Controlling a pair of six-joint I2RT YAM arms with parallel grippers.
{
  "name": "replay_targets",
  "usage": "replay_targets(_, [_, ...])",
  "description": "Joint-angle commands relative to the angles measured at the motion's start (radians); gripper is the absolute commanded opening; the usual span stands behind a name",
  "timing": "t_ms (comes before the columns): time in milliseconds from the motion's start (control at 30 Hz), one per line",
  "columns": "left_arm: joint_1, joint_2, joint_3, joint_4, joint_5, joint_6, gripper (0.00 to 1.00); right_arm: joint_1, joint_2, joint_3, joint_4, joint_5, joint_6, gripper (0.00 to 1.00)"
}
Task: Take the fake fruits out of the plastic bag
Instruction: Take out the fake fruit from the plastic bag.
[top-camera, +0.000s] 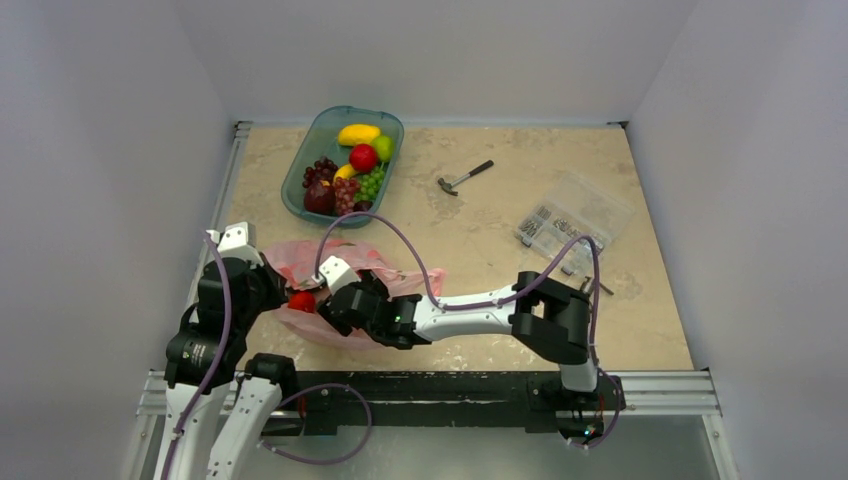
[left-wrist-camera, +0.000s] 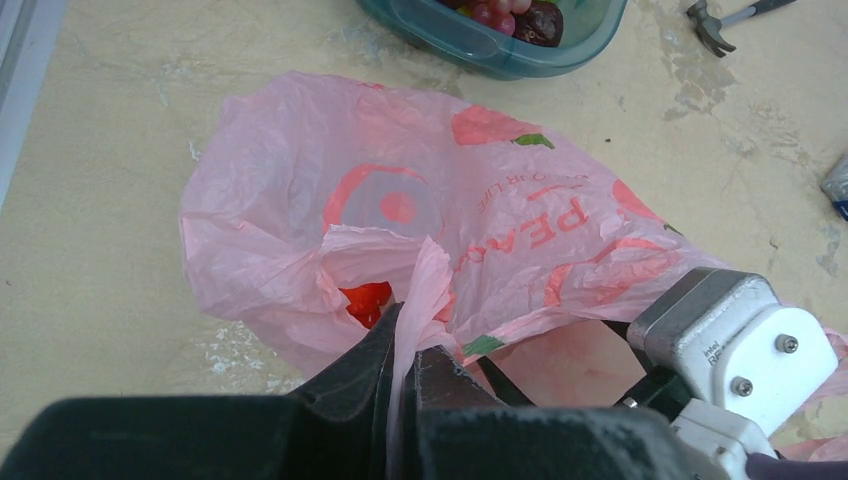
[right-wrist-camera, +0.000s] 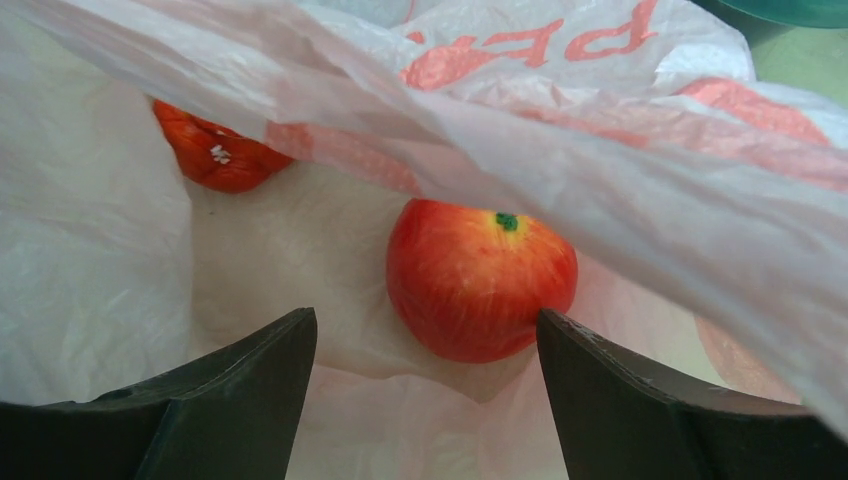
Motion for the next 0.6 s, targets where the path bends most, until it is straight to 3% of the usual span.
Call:
replay_targets(0, [0.005,0.002,-0.005,0.041,0.014,0.01,0.0,-0.006,0.024,0.054,0.01,0.079,-0.053,0.8])
replay_targets(333, [0.009,0.006,-0.004,0.039,0.023,0.014,0.0,-0.023,0.132,0.12,0.036,0.152,-0.127,0.76])
replay_targets(567, [0.009,0.003,-0.003,0.04,0.027,0.015,0.0,-0.029,0.144,0.121,0.058,0.167,-0.145,0.62])
